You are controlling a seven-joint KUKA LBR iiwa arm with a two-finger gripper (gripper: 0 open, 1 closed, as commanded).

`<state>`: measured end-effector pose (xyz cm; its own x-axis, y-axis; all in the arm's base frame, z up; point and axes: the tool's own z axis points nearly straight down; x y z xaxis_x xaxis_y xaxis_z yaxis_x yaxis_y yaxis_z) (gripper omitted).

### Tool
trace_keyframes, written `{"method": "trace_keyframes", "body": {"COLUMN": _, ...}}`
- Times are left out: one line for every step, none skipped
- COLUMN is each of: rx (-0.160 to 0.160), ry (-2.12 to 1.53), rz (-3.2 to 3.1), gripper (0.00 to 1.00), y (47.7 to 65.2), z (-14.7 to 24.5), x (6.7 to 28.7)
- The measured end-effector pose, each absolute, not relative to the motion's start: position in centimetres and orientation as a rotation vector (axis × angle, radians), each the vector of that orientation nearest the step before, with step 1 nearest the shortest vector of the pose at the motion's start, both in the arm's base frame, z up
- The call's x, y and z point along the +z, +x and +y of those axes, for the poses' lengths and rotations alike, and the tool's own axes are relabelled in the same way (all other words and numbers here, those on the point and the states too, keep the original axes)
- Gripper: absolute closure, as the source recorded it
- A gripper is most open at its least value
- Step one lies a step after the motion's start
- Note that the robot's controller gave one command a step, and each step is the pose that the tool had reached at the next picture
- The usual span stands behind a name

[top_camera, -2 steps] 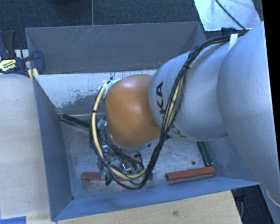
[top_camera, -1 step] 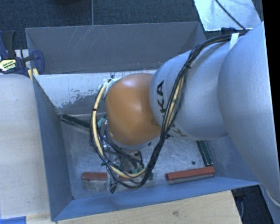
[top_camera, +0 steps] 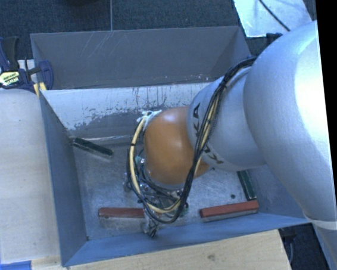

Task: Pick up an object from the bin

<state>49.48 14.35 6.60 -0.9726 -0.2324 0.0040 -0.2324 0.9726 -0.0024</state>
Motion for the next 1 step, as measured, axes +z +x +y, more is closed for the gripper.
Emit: {"method": "trace_keyframes", "body": {"rx": -0.001, "ry": 0.371, "rz": -3.124, "gripper": 1.0, "y": 49.62, "z": 14.7, "x": 7.1}}
